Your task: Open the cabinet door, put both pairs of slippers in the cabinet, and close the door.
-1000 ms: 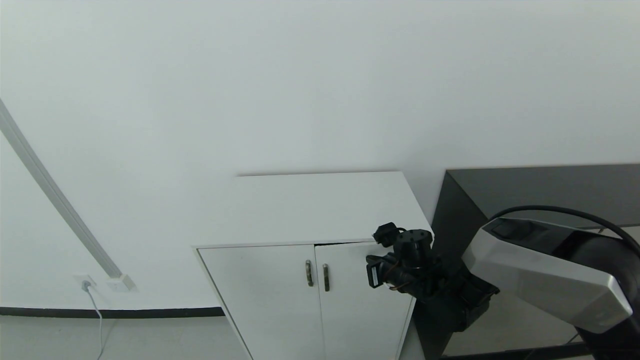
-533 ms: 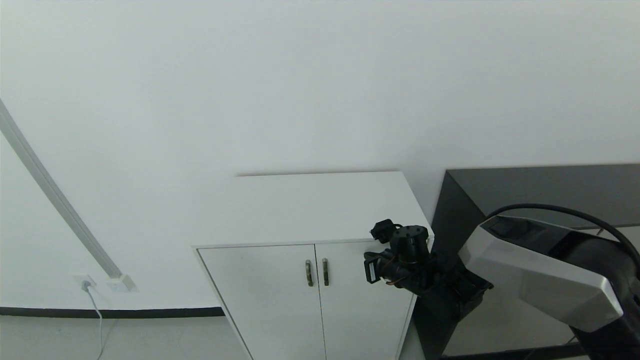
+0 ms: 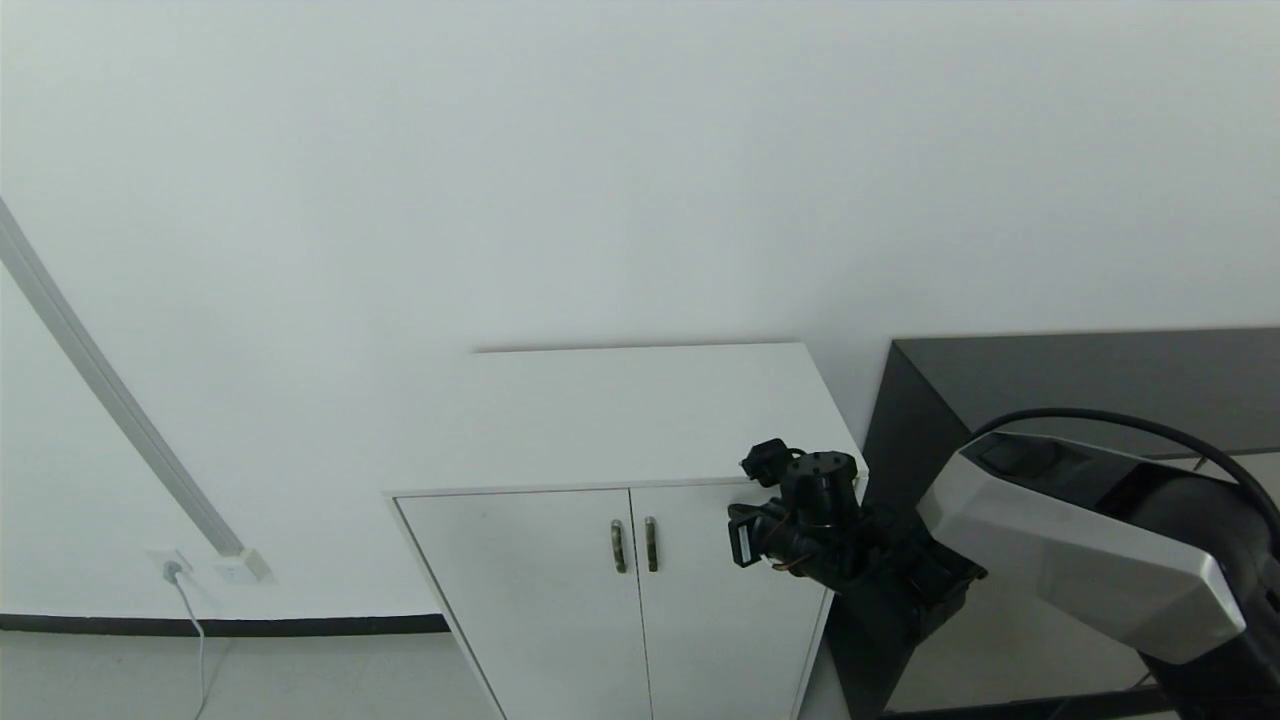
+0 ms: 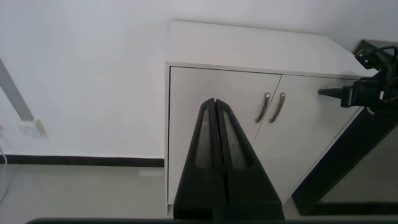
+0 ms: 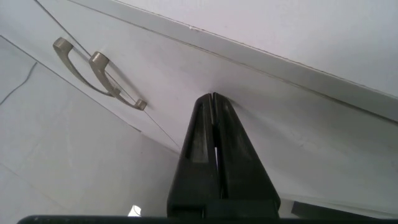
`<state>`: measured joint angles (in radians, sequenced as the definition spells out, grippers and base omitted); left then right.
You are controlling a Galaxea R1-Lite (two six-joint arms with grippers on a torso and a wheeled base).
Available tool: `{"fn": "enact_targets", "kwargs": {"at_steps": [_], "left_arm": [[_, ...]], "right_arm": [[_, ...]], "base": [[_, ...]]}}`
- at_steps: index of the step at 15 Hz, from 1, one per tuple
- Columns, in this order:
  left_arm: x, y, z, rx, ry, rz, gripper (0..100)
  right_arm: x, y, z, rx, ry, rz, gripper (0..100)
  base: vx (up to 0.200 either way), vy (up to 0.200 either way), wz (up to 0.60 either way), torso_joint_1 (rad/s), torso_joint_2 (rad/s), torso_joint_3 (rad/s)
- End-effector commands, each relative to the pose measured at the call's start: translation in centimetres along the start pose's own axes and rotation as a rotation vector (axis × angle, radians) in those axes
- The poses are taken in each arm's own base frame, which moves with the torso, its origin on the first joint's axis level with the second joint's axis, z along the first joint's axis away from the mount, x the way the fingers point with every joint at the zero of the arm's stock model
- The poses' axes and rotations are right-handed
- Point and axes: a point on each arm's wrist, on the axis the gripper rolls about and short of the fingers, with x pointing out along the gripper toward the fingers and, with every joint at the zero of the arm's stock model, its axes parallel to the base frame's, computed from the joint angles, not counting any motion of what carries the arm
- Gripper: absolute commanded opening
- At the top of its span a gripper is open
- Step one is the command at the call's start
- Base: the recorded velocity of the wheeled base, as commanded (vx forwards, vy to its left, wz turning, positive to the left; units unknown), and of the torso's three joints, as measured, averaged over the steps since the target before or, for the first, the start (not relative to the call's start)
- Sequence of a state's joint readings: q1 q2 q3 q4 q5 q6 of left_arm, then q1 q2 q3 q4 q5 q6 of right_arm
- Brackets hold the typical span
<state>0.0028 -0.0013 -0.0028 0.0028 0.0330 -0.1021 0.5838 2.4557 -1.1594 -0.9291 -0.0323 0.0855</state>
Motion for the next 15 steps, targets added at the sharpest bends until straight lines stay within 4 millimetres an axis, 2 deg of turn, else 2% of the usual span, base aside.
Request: {"fn": "enact_targets", "kwargs": {"at_steps": [1,4,8,11,12,15], "left_arm": [[0.0,0.0,0.0,-0.001,0.001,0.001,0],[0.0,0.0,0.0,0.001,0.001,0.0,0],[0.0,0.0,0.0,-0.001,0.001,0.0,0],[0.0,0.0,0.0,-0.001,0.001,0.003,0],[0.0,0.0,0.0,-0.001,0.001,0.003,0],[0.0,0.0,0.0,-0.001,0.001,0.001,0]], "right_arm": [[-0.7,0.0,0.4,0.002,-0.002,0.001,0],[-2.2,0.1,1.3,0.002,-0.011,0.002,0],[-5.9,0.0,3.3,0.004,-0.045,0.0,0],[-10.3,-0.7,5.0,0.012,-0.073,-0.074,0],[-11.3,-0.9,5.2,0.014,-0.078,-0.098,0],[-15.9,-2.1,5.8,0.027,-0.097,-0.173,0]], "base": [[0.0,0.0,0.0,0.0,0.0,0.0],[0.0,0.0,0.0,0.0,0.0,0.0],[0.0,0.0,0.0,0.0,0.0,0.0],[0.0,0.0,0.0,0.0,0.0,0.0],[0.0,0.0,0.0,0.0,0.0,0.0],[0.0,0.0,0.0,0.0,0.0,0.0]]}}
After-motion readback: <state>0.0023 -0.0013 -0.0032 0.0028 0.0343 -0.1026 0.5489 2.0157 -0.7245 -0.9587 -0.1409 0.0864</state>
